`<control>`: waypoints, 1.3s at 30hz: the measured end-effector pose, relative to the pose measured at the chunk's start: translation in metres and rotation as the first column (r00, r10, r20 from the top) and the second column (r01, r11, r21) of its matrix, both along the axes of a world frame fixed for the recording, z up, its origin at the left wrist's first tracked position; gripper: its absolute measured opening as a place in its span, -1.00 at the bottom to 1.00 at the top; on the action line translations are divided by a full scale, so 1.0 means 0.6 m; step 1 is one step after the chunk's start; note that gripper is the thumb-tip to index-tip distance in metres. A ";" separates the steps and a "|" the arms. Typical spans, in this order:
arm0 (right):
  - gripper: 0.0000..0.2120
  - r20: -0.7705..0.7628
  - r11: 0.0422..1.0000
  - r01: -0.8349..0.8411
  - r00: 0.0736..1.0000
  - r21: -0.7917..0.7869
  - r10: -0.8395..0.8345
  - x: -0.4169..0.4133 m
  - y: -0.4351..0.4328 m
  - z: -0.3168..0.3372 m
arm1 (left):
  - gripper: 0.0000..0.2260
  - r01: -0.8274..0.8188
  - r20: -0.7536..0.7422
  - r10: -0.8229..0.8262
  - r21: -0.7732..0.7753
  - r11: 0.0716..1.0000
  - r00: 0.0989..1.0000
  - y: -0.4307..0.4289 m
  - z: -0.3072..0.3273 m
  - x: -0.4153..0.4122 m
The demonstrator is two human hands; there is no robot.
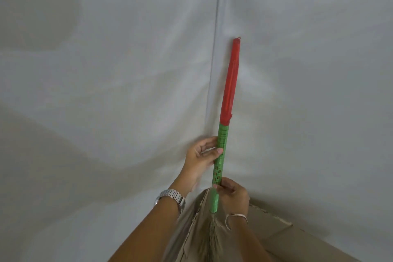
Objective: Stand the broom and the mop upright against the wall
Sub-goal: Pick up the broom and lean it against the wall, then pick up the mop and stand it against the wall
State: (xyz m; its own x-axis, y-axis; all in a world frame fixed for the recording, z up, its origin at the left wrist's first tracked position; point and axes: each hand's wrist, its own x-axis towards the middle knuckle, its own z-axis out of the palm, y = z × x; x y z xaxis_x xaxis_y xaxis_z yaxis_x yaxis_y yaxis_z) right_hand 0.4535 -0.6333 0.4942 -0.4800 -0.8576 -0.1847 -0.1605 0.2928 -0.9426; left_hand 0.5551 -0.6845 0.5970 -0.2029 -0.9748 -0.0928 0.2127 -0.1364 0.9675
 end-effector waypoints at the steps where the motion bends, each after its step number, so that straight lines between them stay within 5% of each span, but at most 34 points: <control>1: -0.68 -0.018 1.000 0.000 1.000 0.006 0.000 0.005 -0.011 -0.014 | -0.71 -0.031 0.001 0.031 0.002 1.000 1.000 -0.009 -0.016 0.003; 9: -0.80 -0.126 0.993 -0.044 0.990 0.110 0.058 0.018 -0.044 -0.050 | -0.80 -0.400 -0.052 0.403 0.060 0.915 0.914 -0.003 -0.063 0.005; 17: -0.57 -0.154 0.951 -0.287 0.940 0.117 0.303 0.012 -0.023 -0.052 | -0.80 -0.395 -0.029 0.399 0.093 0.914 0.916 0.007 -0.059 0.023; 27: -0.55 -0.210 0.974 -0.223 0.951 0.042 0.227 0.003 0.034 -0.029 | -0.89 -0.468 0.214 0.502 -0.192 0.863 0.838 0.080 -0.071 0.014; 29: -0.55 -0.394 0.975 -0.224 0.896 0.001 0.206 -0.014 0.052 -0.009 | -0.78 -0.372 0.392 0.516 -0.389 0.843 0.761 0.106 -0.065 0.008; 32: -0.52 -0.693 0.967 -0.244 0.710 -0.070 0.129 -0.054 0.080 0.049 | -0.62 -0.096 0.614 0.585 -0.642 0.760 0.530 0.139 -0.039 -0.009; 36: -0.51 -0.854 0.963 -0.208 0.519 -0.171 -0.040 -0.116 0.122 0.148 | -0.50 0.186 0.725 0.631 -0.685 0.705 0.275 0.168 0.025 -0.050; 39: -0.51 -0.884 0.965 -0.166 0.455 -0.205 -0.110 -0.172 0.173 0.232 | -0.49 0.252 0.717 0.662 -0.697 0.672 0.219 0.209 0.094 -0.103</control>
